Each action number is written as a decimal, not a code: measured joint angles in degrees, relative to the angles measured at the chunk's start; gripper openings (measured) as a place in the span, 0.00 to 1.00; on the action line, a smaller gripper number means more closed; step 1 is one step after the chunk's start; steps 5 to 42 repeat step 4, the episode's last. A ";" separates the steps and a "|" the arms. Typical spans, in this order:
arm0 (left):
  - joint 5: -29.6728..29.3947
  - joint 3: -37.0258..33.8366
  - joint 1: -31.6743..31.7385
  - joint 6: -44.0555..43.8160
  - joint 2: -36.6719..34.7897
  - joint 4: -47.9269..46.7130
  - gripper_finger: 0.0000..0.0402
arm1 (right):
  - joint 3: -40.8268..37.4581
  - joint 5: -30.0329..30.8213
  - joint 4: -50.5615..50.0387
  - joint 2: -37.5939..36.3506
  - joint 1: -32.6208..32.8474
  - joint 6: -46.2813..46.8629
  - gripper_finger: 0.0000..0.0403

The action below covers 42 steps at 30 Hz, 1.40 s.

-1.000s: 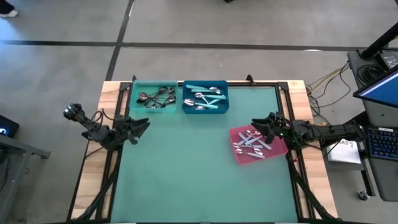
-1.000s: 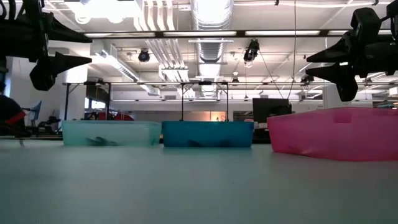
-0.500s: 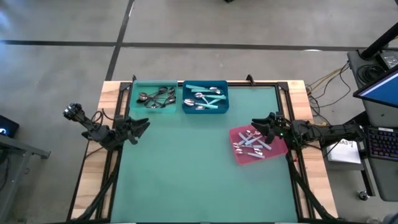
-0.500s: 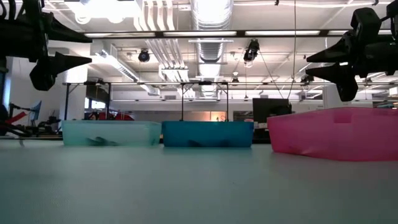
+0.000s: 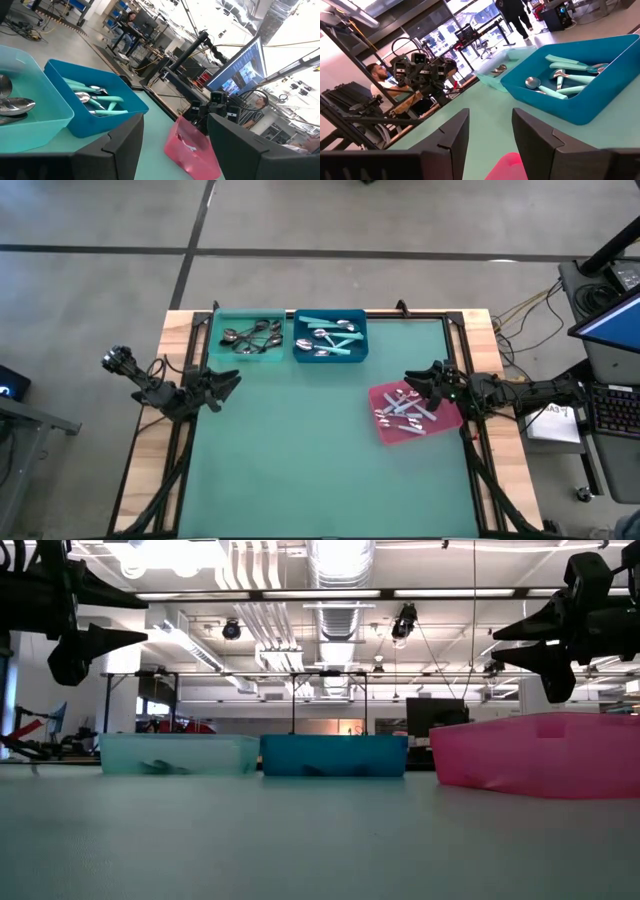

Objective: Sort silverware by color (type)
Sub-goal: Return to Home Position

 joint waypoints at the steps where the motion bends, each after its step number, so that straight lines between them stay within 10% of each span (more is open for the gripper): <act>1: -0.01 0.00 0.01 -0.01 0.00 0.00 0.51 | 0.00 0.00 -0.02 0.00 0.00 0.00 0.35; 42: 0.00 0.00 0.02 0.00 0.00 0.00 0.51 | 0.00 0.00 -0.02 -0.01 0.00 0.00 0.35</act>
